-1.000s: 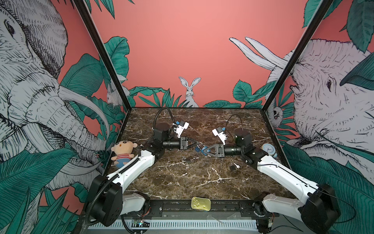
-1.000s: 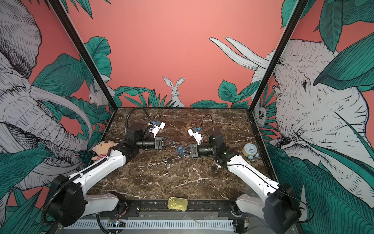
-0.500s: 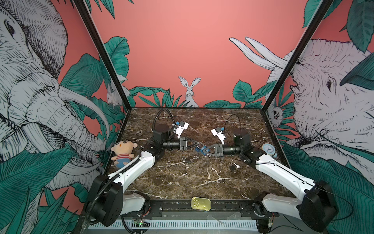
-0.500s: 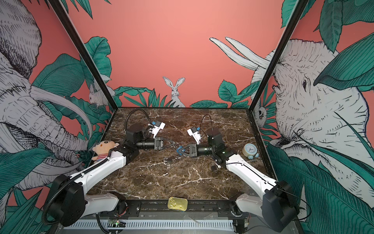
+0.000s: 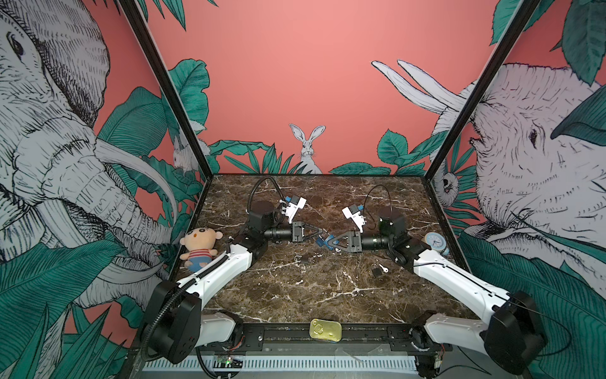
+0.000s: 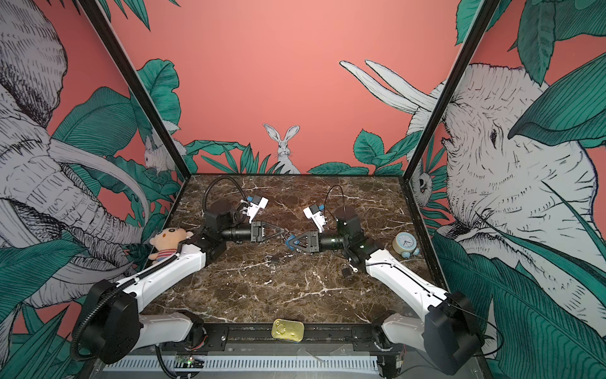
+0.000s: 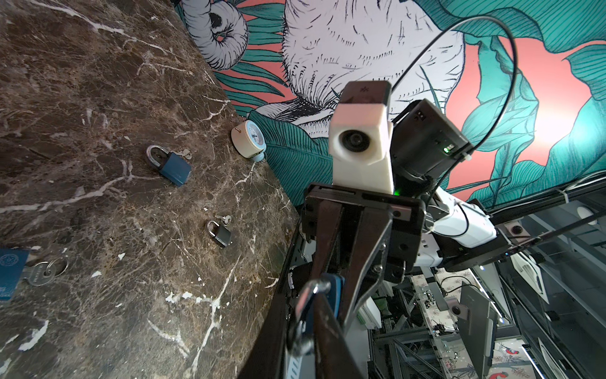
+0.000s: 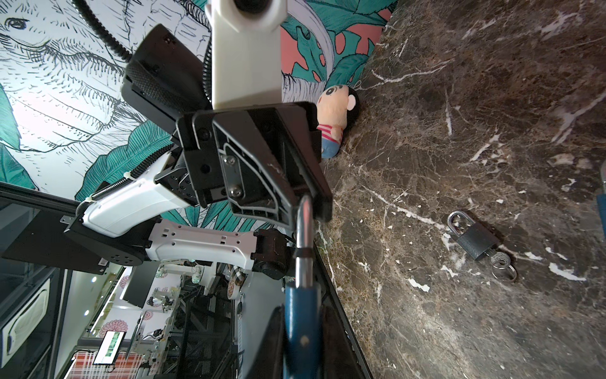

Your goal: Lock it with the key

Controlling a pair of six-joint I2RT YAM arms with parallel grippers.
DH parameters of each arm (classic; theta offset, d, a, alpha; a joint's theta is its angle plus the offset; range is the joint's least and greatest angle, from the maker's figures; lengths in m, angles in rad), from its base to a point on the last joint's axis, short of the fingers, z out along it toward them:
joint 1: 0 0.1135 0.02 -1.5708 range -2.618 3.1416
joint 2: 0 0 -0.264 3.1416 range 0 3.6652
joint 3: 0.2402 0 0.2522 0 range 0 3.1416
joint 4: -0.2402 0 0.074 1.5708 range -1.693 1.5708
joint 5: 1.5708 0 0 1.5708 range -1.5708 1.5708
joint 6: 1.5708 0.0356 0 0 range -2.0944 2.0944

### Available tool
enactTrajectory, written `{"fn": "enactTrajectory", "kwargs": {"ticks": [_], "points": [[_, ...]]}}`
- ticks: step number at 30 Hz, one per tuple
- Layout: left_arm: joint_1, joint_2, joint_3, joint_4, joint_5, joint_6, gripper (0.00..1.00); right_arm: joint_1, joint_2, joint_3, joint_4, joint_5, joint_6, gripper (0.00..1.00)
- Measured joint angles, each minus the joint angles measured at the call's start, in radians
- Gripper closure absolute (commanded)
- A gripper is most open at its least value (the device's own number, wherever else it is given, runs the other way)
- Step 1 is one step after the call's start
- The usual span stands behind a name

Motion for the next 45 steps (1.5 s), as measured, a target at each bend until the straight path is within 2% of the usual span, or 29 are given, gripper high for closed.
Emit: {"fn": "enactTrajectory", "kwargs": {"ticks": [7, 19, 31, 45], "points": [[0.003, 0.004, -0.002, 0.023, 0.005, -0.017, 1.00, -0.005, 0.006, -0.014, 0.042, -0.006, 0.031, 1.00], [0.005, 0.040, -0.026, 0.090, 0.018, -0.025, 1.00, -0.006, 0.006, -0.050, 0.108, -0.012, 0.136, 1.00], [-0.007, 0.071, -0.036, 0.164, 0.015, -0.051, 1.00, -0.013, 0.006, -0.060, 0.129, -0.005, 0.183, 1.00], [-0.053, 0.019, -0.121, 0.233, -0.108, -0.084, 1.00, -0.017, 0.033, -0.063, 0.143, -0.014, 0.188, 1.00]]}}
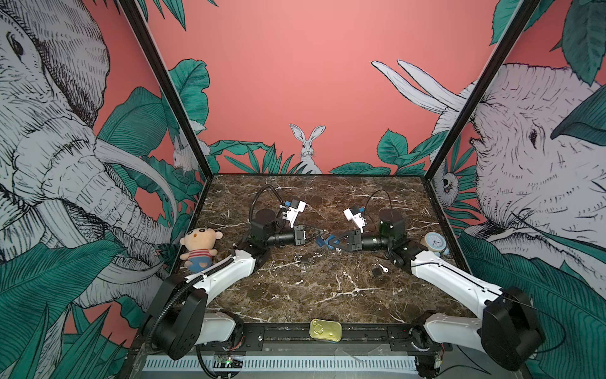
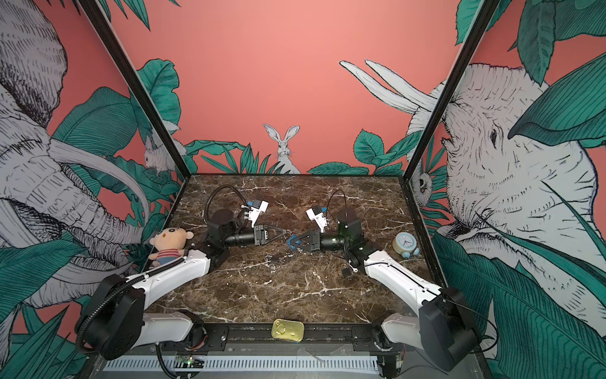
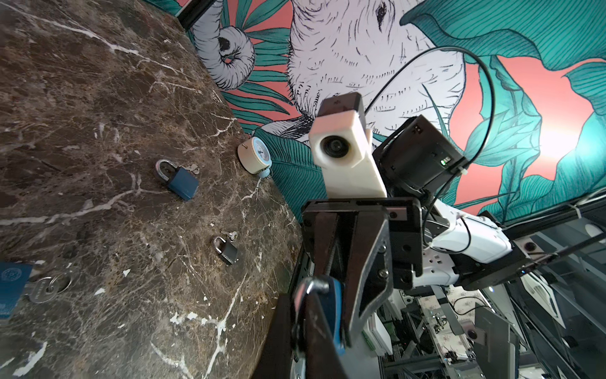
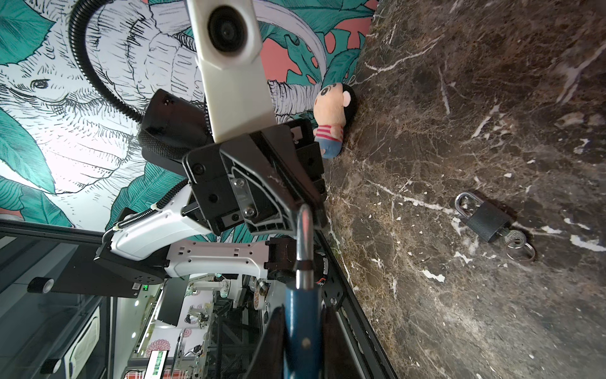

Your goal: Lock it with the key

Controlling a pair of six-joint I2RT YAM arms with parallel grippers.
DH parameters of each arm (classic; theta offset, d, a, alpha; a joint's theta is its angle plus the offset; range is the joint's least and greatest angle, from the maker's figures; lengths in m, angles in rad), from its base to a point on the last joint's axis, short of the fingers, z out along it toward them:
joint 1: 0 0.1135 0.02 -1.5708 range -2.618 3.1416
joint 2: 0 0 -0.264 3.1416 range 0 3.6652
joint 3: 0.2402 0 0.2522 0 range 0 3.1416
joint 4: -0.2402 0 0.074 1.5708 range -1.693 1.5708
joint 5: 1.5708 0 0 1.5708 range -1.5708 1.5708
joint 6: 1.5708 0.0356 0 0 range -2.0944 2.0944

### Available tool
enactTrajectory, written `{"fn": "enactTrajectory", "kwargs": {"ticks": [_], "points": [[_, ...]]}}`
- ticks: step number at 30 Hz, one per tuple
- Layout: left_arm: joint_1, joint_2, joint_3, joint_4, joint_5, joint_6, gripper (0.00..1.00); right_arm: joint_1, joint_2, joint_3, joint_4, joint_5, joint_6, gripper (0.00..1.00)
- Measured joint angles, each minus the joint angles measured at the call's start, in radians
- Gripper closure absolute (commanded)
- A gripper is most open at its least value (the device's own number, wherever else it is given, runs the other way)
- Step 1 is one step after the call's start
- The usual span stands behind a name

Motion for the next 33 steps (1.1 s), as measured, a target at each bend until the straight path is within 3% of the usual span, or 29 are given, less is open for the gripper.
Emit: {"fn": "enactTrajectory", "kwargs": {"ticks": [17, 29, 33], "points": [[-0.080, -0.087, -0.112, 0.026, -0.225, -0.058, 1.00, -0.003, 0.097, 0.002, 0.065, -0.074, 0.008, 1.00], [-0.092, -0.137, -0.107, -0.058, -0.289, -0.026, 1.00, -0.002, 0.131, 0.008, 0.092, -0.105, 0.002, 1.00], [-0.057, -0.141, -0.083, -0.080, -0.242, -0.014, 1.00, 0.000, 0.131, 0.008, 0.132, -0.102, -0.006, 1.00]]}}
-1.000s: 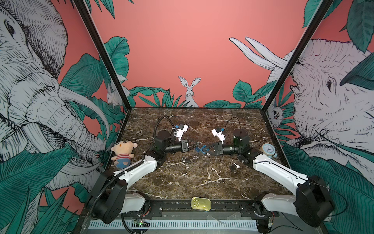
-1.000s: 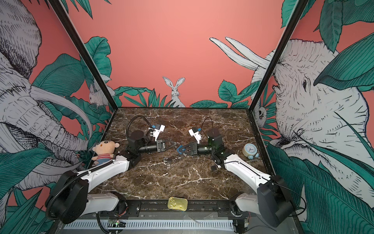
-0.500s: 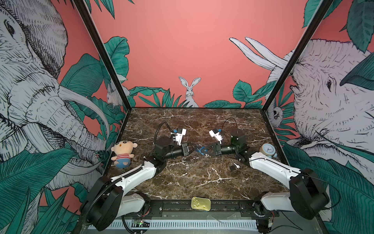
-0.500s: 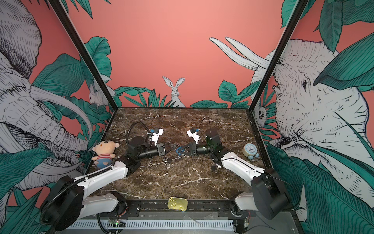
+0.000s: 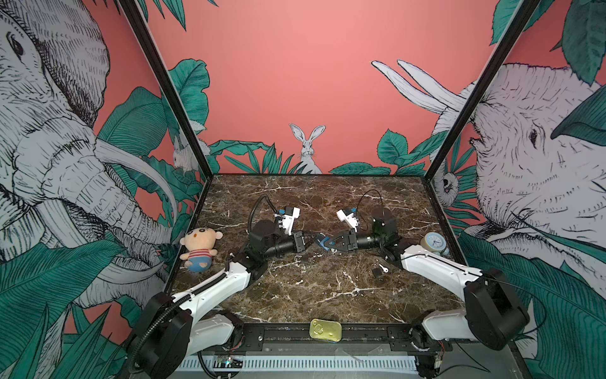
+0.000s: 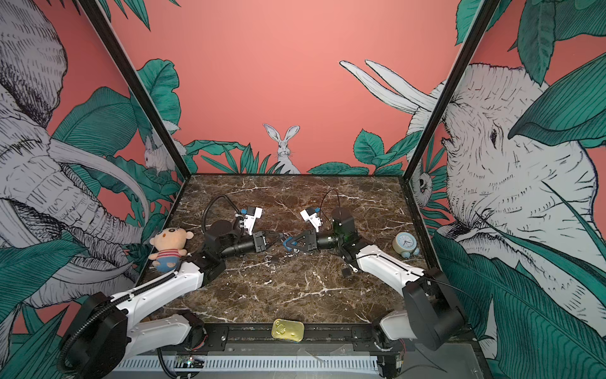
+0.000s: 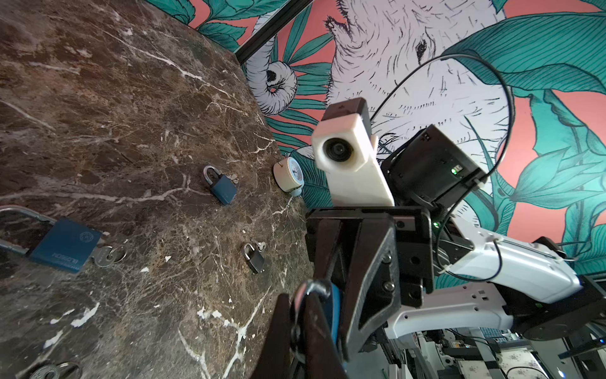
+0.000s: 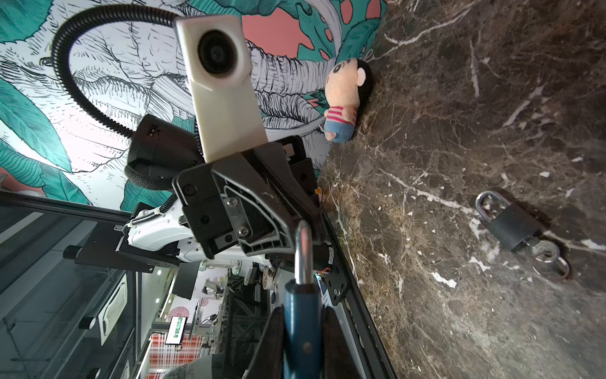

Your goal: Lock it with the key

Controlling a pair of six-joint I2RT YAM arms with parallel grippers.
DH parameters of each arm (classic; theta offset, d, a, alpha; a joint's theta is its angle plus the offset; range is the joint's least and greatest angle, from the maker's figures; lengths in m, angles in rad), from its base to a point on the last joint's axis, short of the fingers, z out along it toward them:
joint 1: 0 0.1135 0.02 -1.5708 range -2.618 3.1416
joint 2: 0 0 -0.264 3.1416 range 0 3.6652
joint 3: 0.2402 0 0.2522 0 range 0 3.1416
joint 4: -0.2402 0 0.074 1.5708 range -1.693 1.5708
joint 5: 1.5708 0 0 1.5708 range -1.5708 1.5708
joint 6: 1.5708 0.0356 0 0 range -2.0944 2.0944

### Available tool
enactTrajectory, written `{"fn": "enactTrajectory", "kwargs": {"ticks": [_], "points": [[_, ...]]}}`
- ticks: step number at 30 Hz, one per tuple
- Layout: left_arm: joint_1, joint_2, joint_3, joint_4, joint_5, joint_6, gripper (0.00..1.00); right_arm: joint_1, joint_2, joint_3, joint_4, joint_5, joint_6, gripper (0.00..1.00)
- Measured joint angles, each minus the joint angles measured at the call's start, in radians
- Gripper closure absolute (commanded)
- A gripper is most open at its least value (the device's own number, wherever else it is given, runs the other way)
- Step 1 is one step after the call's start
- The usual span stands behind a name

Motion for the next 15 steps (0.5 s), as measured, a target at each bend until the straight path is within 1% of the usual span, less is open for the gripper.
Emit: {"fn": "enactTrajectory", "kwargs": {"ticks": [3, 6, 10, 13, 15], "points": [[0.038, 0.008, 0.014, 0.005, 0.071, -0.011, 1.00, 0.008, 0.000, 0.000, 0.029, 0.011, -0.002, 1.00], [0.063, 0.033, 0.035, 0.014, 0.128, -0.025, 0.92, 0.011, 0.000, 0.000, 0.050, 0.024, -0.002, 1.00], [0.074, 0.066, 0.056, 0.041, 0.165, -0.054, 0.85, 0.011, -0.008, -0.005, 0.067, 0.042, 0.000, 1.00], [0.073, 0.082, 0.060, 0.072, 0.180, -0.094, 0.80, 0.014, -0.022, -0.014, 0.077, 0.057, -0.004, 1.00], [0.069, 0.086, 0.060, 0.085, 0.192, -0.111, 0.80, 0.019, -0.027, -0.018, 0.080, 0.065, -0.006, 1.00]]}}
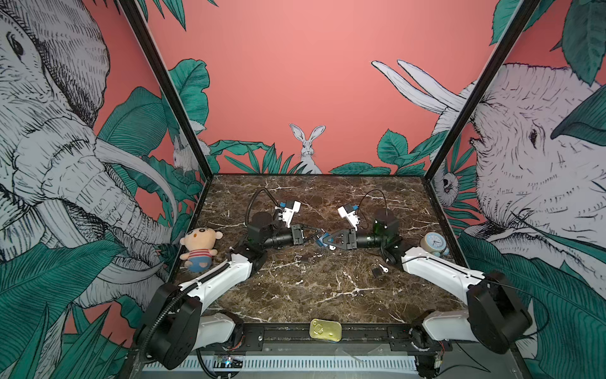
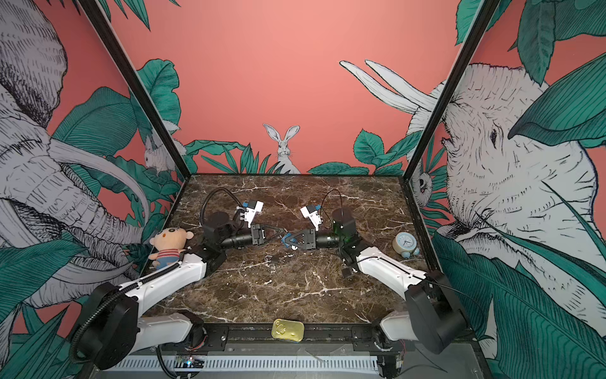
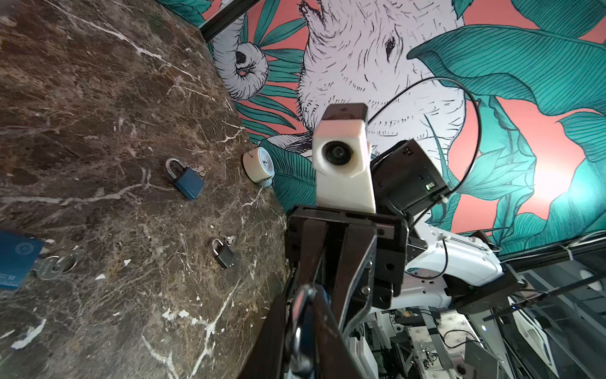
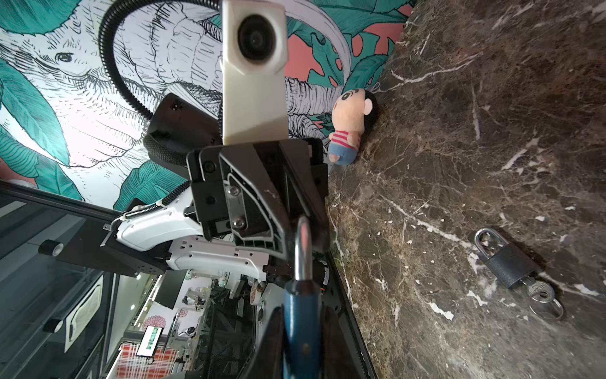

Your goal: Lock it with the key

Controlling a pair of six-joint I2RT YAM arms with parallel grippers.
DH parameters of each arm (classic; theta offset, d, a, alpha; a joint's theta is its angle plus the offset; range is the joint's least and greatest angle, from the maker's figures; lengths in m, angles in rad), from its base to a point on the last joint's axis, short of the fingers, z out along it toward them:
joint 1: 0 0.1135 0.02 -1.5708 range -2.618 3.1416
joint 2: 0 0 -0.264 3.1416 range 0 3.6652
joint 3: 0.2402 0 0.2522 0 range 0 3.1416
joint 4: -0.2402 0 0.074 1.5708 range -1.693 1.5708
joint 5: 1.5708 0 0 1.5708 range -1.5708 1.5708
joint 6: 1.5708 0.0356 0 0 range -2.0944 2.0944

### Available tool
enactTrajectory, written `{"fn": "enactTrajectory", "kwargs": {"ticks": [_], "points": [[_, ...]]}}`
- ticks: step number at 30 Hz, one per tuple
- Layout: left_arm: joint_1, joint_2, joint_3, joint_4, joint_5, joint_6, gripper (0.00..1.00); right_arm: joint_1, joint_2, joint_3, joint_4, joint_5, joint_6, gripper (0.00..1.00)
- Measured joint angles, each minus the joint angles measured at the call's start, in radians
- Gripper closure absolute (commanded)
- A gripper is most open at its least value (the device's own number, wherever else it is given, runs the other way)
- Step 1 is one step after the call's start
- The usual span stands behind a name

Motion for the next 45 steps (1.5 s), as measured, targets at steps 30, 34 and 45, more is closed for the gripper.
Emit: {"fn": "enactTrajectory", "kwargs": {"ticks": [30, 34, 45], "points": [[-0.004, 0.000, -0.002, 0.074, -0.008, -0.040, 1.00, 0.005, -0.005, -0.011, 0.071, 0.038, 0.013, 0.64], [0.003, -0.001, -0.006, 0.074, -0.045, -0.038, 1.00, 0.002, -0.007, -0.039, 0.074, 0.066, 0.011, 0.61], [0.029, 0.000, -0.013, 0.075, -0.069, -0.039, 1.00, -0.003, -0.048, -0.078, 0.059, 0.099, 0.008, 0.67]]}}
